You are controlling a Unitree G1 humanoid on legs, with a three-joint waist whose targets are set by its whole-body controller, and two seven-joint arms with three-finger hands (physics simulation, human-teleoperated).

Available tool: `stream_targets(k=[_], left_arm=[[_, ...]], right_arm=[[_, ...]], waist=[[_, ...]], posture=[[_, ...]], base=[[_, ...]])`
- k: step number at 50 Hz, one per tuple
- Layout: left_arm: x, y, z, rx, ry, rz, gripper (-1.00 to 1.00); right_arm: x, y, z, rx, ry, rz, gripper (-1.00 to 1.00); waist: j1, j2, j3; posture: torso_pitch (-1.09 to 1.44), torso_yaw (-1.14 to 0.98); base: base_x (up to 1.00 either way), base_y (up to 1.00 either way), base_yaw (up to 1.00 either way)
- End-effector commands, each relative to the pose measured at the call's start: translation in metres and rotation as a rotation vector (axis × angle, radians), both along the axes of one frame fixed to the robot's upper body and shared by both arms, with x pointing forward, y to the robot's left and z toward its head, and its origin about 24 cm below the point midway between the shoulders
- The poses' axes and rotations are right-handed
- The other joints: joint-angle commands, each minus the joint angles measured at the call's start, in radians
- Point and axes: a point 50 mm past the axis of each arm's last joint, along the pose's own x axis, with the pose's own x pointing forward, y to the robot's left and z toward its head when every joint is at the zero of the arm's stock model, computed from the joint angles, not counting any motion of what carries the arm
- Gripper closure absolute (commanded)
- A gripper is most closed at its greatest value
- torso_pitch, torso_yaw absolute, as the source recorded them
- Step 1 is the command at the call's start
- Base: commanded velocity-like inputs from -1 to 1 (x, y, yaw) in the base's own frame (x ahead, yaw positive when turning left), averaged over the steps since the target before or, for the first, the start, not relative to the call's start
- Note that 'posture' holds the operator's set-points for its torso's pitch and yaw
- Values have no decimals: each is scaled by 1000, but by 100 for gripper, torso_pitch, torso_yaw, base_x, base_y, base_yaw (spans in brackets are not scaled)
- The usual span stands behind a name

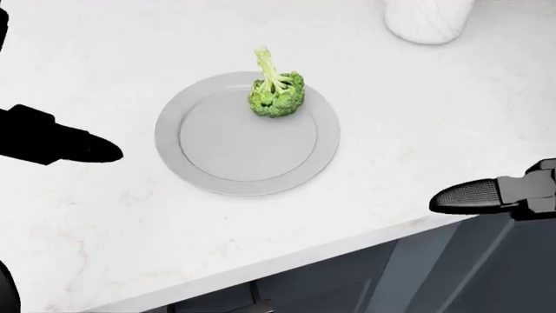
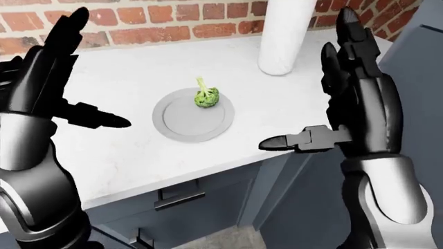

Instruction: Pick the broccoli from the oven and place it on the plate on the counter.

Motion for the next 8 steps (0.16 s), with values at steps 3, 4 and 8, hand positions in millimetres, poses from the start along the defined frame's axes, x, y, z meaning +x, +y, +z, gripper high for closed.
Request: stream_targets(k=[3, 4, 8], left_arm=[[-22, 9, 14, -47, -81, 35, -100], [-27, 11, 13, -56, -82, 37, -100], [-38, 20, 8, -69, -86, 58, -100]], right_arm=[[-16, -6, 11, -6, -73, -6, -100], [-19, -8, 12, -6, -77, -10, -100], [-27, -14, 15, -7, -91, -18, -100]], waist=[[0, -2, -20], [-1, -3, -19], [-1, -6, -14]], posture=[[0, 0], [0, 0], [0, 0]], base=[[0, 0, 0], [0, 0, 0], [0, 0, 0]])
